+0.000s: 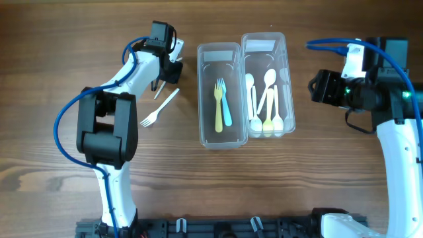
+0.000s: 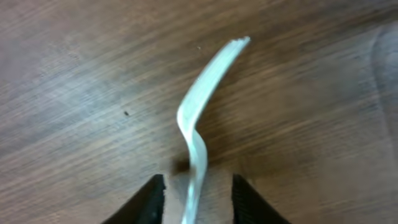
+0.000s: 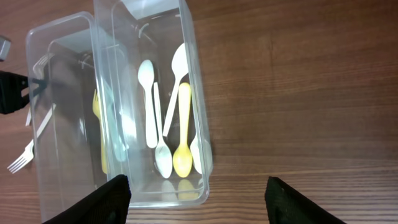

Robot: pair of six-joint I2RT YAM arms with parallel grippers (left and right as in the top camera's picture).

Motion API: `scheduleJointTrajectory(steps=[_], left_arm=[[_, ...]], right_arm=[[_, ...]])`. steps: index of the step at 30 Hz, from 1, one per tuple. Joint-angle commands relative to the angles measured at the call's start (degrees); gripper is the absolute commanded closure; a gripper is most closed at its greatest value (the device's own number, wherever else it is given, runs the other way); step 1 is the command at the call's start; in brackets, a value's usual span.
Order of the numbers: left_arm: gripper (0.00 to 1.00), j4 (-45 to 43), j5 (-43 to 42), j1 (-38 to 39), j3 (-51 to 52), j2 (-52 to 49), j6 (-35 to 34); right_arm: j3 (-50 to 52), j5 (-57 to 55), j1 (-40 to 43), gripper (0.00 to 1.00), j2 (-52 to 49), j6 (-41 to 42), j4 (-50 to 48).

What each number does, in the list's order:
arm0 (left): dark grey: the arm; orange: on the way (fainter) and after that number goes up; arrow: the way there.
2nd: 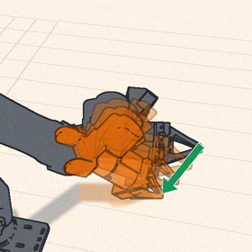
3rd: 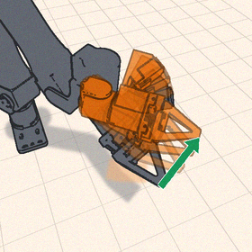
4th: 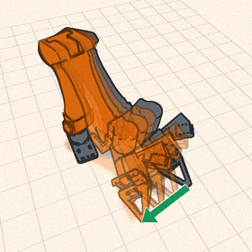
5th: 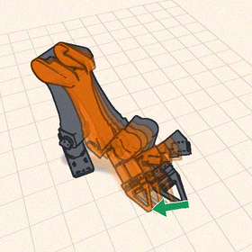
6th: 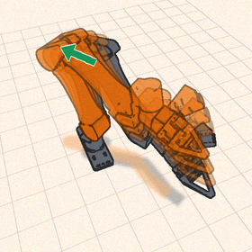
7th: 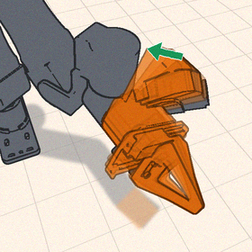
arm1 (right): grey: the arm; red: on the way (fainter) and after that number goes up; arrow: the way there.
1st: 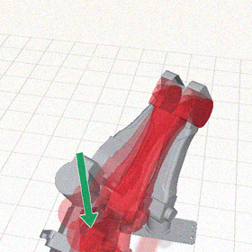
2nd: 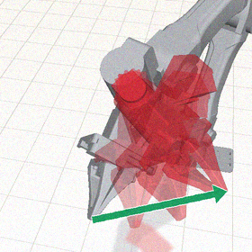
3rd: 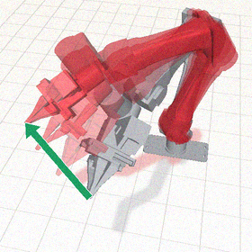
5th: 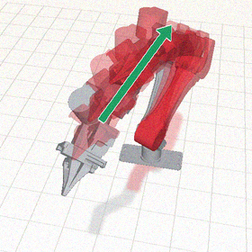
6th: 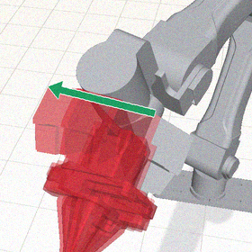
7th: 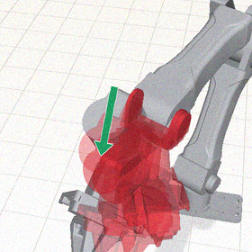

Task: Pack container
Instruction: 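Move the left gripper to the white forks and grasp one, then place the white fork into the left container and release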

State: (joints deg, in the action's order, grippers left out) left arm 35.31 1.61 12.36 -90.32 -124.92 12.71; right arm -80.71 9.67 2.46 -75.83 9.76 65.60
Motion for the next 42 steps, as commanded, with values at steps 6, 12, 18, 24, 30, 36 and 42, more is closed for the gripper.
scheduleJointTrajectory(steps=[6,12,18,24,30,36,42], left_arm=[[0.80,3.3,-2.6,-0.3,0.3,-2.8,0.6],[0.96,5.1,-1.4,-0.3,0.3,-3.4,0.6],[0.96,10.9,2.4,-0.3,-1.6,3.5,-1.4],[0.96,20.9,-6.5,1.4,-6.9,15.8,-9.3],[0.96,23.9,-12.5,8.6,-6.9,25.8,-18.6],[0.92,23.3,-11.8,17.7,-5.6,24.6,-33.8],[0.83,21.0,-8.4,22.9,-3.4,17.3,-42.1]], right_arm=[[0.6,0.7,0.1,0.32,-0.5,-0.9,0.6],[0.6,0.7,0.1,0.34,-0.5,-2.3,1.1],[0.6,0.7,0.1,0.34,-0.5,-2.3,1.0],[0.6,0.7,0.1,0.34,-0.5,-2.1,0.6],[0.6,1.9,0.1,0.33,-0.5,-1.9,0.4],[0.6,2.0,0.1,0.33,-0.5,-2.3,0.4],[0.6,2.0,0.1,0.34,-0.5,-2.3,0.0]])
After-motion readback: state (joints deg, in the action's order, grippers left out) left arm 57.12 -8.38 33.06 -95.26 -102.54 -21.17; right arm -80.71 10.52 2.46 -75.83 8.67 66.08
